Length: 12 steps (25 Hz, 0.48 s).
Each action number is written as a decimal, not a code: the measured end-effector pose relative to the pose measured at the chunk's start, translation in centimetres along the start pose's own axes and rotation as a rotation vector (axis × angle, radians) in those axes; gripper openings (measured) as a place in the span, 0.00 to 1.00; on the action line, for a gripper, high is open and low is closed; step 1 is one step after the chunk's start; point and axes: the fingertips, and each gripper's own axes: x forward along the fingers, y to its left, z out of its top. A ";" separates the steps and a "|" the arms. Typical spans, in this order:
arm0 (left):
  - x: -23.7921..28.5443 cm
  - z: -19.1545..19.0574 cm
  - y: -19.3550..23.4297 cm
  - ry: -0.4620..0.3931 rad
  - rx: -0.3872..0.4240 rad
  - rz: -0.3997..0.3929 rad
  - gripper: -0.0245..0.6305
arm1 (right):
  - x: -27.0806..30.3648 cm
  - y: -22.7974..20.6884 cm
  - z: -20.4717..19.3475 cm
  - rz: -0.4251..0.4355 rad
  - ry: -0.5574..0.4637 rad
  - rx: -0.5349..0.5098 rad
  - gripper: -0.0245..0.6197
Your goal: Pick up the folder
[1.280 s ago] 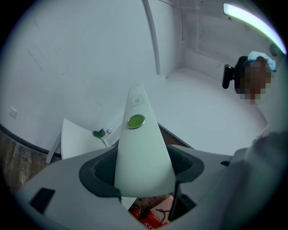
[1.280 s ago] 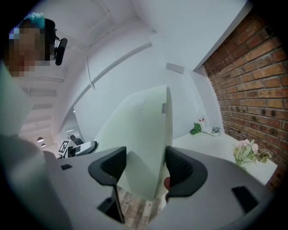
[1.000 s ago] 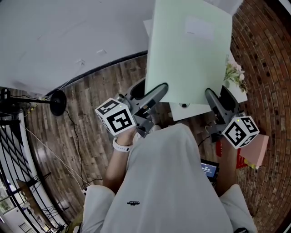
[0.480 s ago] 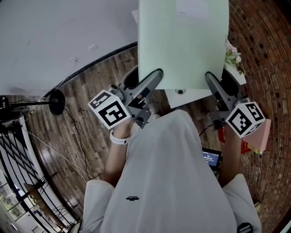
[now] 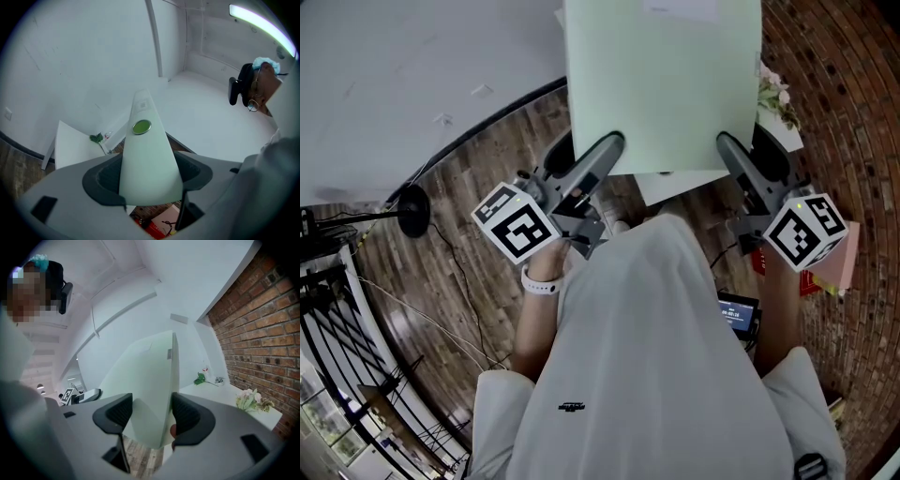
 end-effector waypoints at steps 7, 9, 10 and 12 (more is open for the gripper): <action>0.0 -0.9 -0.7 0.008 -0.006 -0.007 0.53 | -1.2 -0.2 -0.3 -0.011 -0.002 0.004 0.45; 0.1 -1.1 -0.9 0.009 -0.005 -0.009 0.53 | -1.5 -0.3 -0.4 -0.011 -0.004 0.003 0.45; 0.1 -1.3 -1.0 0.010 -0.006 -0.009 0.53 | -1.7 -0.3 -0.4 -0.012 -0.004 0.003 0.45; 0.1 -1.6 -1.1 0.011 -0.008 -0.010 0.53 | -2.0 -0.4 -0.5 -0.013 -0.005 0.002 0.45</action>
